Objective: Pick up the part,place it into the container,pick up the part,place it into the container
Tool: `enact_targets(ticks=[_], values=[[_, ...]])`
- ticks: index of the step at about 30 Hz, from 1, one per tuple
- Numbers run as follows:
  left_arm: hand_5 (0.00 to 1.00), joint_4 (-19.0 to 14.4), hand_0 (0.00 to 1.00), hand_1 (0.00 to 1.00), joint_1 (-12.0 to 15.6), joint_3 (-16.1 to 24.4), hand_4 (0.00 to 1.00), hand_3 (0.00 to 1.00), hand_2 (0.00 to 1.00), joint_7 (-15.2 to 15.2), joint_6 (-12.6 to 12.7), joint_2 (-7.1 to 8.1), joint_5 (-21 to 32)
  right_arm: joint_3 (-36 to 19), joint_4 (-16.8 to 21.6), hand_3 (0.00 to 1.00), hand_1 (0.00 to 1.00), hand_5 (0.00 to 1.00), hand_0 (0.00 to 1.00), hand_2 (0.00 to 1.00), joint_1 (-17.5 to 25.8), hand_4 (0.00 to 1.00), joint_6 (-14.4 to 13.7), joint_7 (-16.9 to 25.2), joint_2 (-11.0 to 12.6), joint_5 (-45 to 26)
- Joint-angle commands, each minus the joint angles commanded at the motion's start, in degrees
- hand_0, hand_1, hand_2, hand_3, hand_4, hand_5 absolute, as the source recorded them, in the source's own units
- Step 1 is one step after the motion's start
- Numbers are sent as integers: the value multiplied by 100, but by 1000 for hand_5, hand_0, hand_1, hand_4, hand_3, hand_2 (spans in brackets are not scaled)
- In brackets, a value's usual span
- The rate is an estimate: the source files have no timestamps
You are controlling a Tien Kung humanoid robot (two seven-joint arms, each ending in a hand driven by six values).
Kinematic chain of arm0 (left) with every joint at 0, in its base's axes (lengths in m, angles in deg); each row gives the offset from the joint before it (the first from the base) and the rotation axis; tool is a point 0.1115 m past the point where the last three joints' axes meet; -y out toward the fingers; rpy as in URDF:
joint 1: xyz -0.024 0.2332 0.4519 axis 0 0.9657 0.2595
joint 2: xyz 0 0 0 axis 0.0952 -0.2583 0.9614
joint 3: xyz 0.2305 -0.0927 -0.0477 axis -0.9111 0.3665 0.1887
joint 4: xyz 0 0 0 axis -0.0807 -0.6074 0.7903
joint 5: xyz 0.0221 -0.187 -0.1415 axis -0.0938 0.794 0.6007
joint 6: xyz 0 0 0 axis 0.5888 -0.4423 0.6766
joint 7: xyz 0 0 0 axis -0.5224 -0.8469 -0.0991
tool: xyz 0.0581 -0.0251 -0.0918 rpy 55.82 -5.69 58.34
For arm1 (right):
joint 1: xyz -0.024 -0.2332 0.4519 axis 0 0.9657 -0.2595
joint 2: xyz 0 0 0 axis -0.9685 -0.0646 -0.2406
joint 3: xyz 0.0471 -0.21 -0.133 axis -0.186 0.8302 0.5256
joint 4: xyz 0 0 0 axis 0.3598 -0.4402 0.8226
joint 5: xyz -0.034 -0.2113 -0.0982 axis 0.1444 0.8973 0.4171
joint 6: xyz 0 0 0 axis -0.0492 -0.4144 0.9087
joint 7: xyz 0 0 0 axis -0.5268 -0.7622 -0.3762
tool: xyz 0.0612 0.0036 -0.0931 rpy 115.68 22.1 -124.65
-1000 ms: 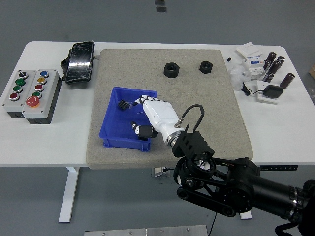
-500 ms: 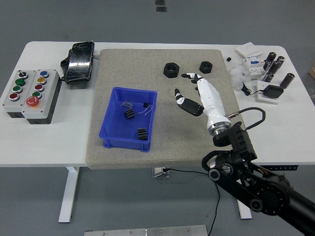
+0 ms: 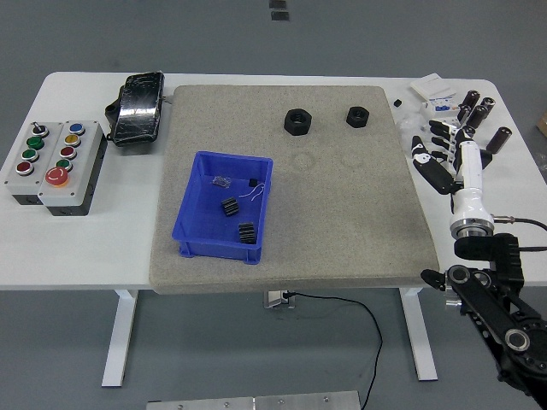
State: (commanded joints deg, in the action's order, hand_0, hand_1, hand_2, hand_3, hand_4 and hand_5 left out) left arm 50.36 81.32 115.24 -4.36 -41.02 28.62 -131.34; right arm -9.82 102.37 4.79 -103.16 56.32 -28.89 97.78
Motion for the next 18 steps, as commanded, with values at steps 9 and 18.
enact_targets(ticks=[9,18], values=[[390,0,631,552,-34,-47,655,608,534,32,-8,100,24,-591,71,688,707,306,658,731,293,689,332,1278,3,-1386],[388,0,630,552,-59,-13,655,607,533,33,-24,147,-61,-965,193,675,686,304,636,726,278,691,248,1649,-12,-1729]])
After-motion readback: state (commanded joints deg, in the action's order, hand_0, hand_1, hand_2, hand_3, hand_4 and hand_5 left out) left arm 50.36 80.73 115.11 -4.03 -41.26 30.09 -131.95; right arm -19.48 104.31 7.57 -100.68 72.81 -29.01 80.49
